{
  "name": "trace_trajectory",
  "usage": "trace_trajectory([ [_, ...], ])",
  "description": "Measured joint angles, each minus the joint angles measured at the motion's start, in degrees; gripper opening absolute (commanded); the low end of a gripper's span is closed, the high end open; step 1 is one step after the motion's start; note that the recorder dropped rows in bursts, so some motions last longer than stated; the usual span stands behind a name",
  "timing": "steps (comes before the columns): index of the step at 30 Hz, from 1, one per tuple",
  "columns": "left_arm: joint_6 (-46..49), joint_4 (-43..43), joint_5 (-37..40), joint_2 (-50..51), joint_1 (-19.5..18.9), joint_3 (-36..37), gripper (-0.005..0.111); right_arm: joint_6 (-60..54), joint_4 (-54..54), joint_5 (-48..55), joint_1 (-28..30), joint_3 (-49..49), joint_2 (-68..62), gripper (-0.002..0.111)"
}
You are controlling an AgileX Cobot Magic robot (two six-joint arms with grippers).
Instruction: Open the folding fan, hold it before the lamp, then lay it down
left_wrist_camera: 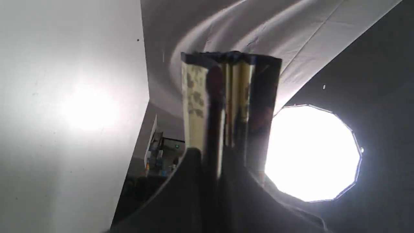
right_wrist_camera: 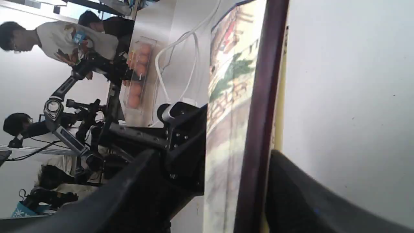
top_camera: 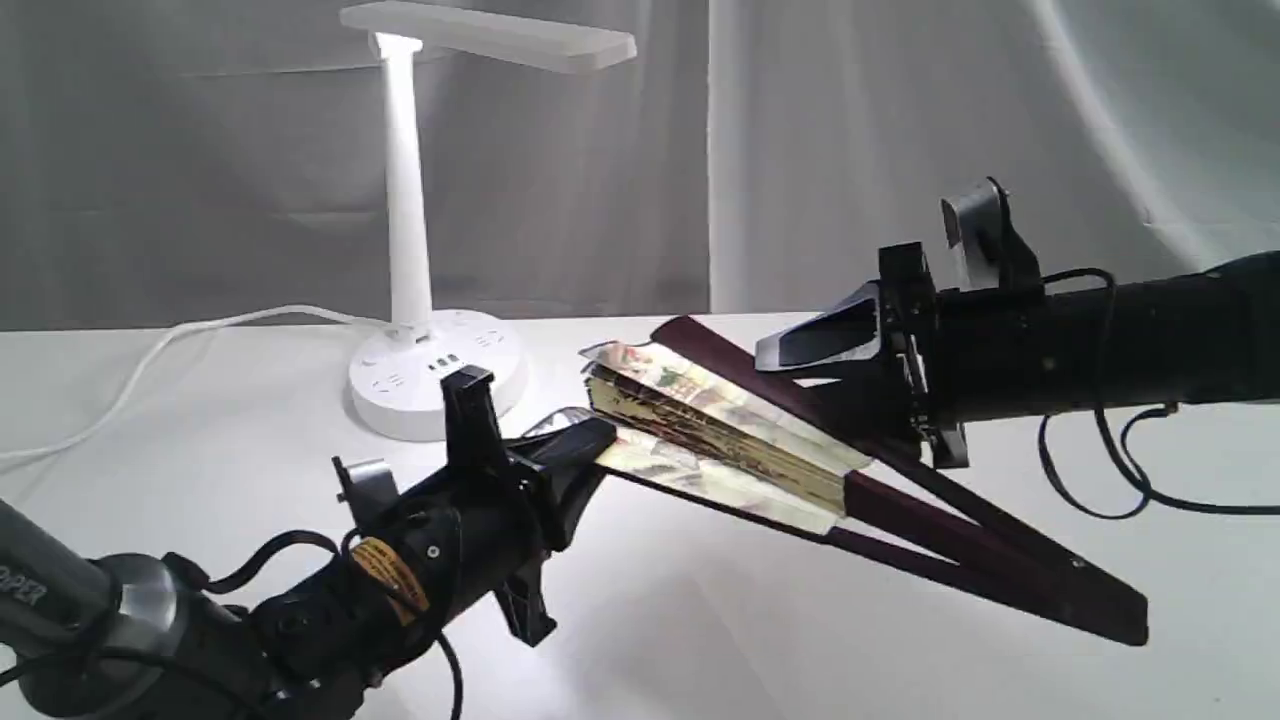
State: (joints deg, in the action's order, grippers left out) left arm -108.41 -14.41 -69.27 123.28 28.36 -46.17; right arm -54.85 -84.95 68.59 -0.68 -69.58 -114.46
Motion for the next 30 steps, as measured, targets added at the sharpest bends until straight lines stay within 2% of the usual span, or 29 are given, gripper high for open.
trace_trajectory([
  [5, 0.0, -3.86, 0.34, 0.0, 0.0, -1.08, 0.0, 1.04, -1.77, -0.4, 0.0, 0.0, -2.5, 0.048],
  [12, 0.37, -6.71, 0.46, -0.13, -0.11, -4.48, 0.0, 1.42, -3.15, -0.4, 0.0, 0.0, -4.1, 0.034],
  [21, 1.55, -11.32, 0.46, -0.13, -3.96, -4.24, 0.0, 1.07, -5.82, -0.83, 0.0, 0.0, -4.19, 0.034],
  [30, 2.0, -11.35, 0.46, -0.13, -4.28, -4.24, 0.0, 1.07, -6.28, -0.93, 0.0, 0.0, -4.19, 0.034],
])
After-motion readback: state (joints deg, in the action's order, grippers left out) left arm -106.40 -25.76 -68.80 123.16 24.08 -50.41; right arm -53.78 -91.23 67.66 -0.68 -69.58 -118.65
